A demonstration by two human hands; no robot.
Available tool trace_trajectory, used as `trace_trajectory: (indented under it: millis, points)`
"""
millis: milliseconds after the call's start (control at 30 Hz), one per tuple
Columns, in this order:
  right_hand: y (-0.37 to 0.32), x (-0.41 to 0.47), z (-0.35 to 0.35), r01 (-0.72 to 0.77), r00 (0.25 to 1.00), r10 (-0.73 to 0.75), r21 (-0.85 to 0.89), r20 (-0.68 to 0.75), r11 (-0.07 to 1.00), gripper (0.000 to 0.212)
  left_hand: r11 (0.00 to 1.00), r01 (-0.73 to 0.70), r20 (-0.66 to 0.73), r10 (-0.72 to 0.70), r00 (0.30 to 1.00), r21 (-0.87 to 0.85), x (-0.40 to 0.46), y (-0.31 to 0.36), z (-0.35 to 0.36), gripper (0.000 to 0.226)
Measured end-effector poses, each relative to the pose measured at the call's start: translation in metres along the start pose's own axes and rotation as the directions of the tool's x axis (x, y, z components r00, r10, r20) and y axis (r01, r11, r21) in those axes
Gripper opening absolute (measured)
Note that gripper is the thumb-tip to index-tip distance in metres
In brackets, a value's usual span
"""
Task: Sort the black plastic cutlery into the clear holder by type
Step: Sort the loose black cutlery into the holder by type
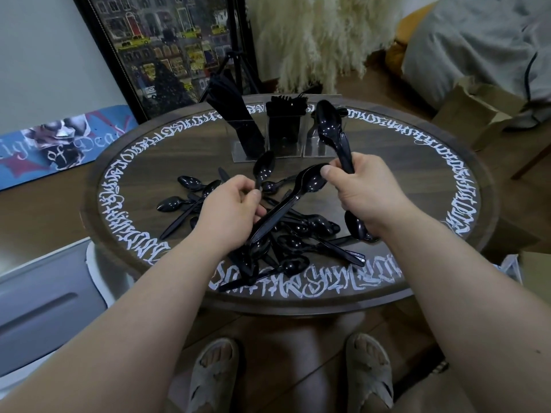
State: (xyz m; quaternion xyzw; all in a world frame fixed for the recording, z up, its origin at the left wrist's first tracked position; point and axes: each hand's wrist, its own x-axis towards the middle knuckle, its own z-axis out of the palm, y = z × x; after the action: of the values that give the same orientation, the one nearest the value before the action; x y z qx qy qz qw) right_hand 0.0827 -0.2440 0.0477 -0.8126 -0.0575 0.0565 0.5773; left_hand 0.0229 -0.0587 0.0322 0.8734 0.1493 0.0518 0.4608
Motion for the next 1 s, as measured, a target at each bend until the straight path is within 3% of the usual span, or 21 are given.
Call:
trace_trajectory:
  millis: [200, 300, 567, 700, 833, 900, 1000]
  points:
    - [-0.001, -0.003, -0.001, 0.028, 1.000, -0.028, 0.023, -0.001, 0.999, 0.018, 0.984, 0.090, 0.237, -0.052, 0.970, -0.152, -0.008, 0.006, 0.003, 0.028]
    - [-0.003, -0.006, 0.002, 0.064, 0.997, -0.065, -0.054, -0.030, 0.997, 0.022, 0.966, 0.133, 0.320, -0.057, 0.946, -0.221, -0.012, 0.012, 0.006, 0.028]
    - [-0.006, -0.006, 0.005, 0.091, 0.993, -0.100, -0.144, -0.059, 0.985, 0.019, 0.992, -0.116, 0.396, 0.124, 0.910, -0.045, -0.016, 0.019, 0.007, 0.030]
    - [-0.005, -0.007, 0.005, 0.035, 0.999, -0.033, -0.098, 0.023, 0.995, 0.024, 0.993, -0.115, 0.317, 0.112, 0.942, -0.011, -0.011, 0.011, 0.006, 0.022]
    - [-0.004, -0.005, 0.005, -0.109, 0.990, 0.094, 0.133, 0.109, 0.985, 0.018, 0.998, -0.059, 0.034, 0.059, 0.998, 0.009, -0.003, 0.007, -0.001, 0.020]
    - [-0.005, -0.007, 0.006, -0.116, 0.981, 0.092, 0.139, 0.169, 0.983, 0.017, 0.999, -0.028, -0.051, 0.027, 0.998, -0.034, 0.000, 0.009, -0.004, 0.027]
    - [-0.007, -0.012, 0.009, -0.104, 0.960, 0.082, 0.070, 0.266, 0.992, 0.021, 0.995, -0.031, -0.071, 0.024, 0.997, -0.098, -0.002, 0.011, -0.004, 0.038]
